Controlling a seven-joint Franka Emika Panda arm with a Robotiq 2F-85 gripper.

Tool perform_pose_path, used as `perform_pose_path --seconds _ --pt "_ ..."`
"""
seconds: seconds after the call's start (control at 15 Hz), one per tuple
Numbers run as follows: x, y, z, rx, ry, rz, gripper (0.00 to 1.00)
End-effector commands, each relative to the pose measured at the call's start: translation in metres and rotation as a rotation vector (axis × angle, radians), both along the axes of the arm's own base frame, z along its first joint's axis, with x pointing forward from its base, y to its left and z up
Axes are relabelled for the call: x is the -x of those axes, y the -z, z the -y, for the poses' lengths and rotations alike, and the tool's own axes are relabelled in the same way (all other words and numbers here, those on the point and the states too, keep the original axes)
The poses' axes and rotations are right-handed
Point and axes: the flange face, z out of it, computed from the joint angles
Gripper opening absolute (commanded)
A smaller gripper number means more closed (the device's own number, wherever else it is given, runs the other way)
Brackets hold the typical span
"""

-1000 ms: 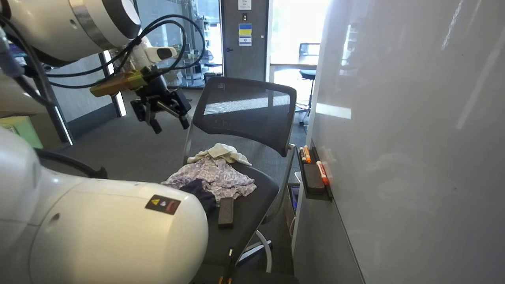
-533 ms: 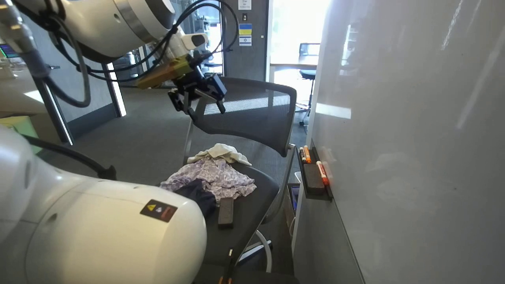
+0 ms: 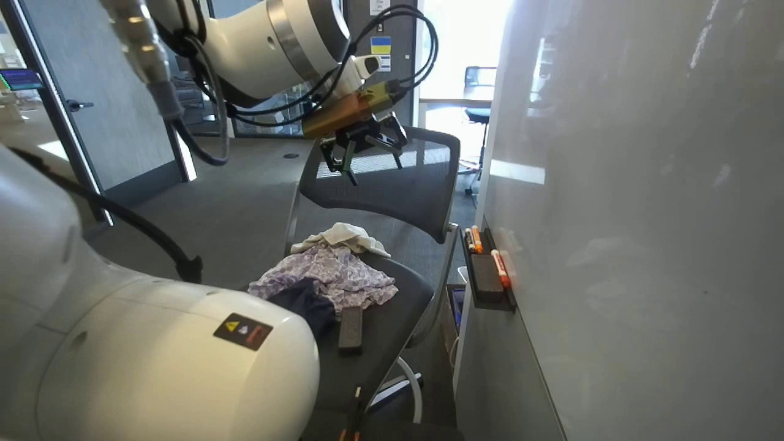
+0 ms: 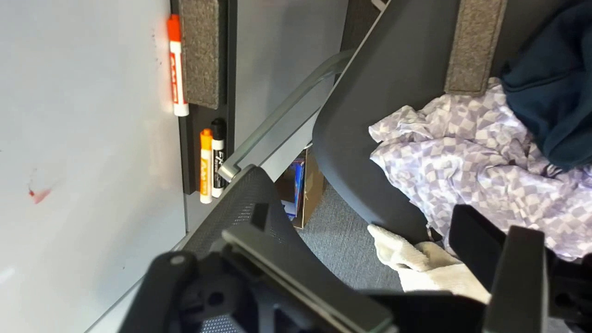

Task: Move the chair slightly to the left and move the clothing from the seat pad onto the lumbar support pad

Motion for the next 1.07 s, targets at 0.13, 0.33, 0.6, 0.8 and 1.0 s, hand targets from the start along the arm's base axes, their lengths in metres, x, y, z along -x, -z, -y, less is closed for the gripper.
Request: perform_pose_path --seconds 0.13,0.33,0.6,0.8,1.0 --pt "-0.057 0.012 0.044 0.022 -0.056 0.012 1.0" --pt "-0.045 0.02 0.04 -0.001 -0.03 -0.011 1.0" --pt "-0.044 0.025 0.038 -0.001 -0.033 -0.021 1.0" --pt "-0.044 0.023 0.038 -0.001 -0.034 -0.018 1.0" --pt "-0.059 0.034 0.051 -0.005 -0.011 -0.042 1.0"
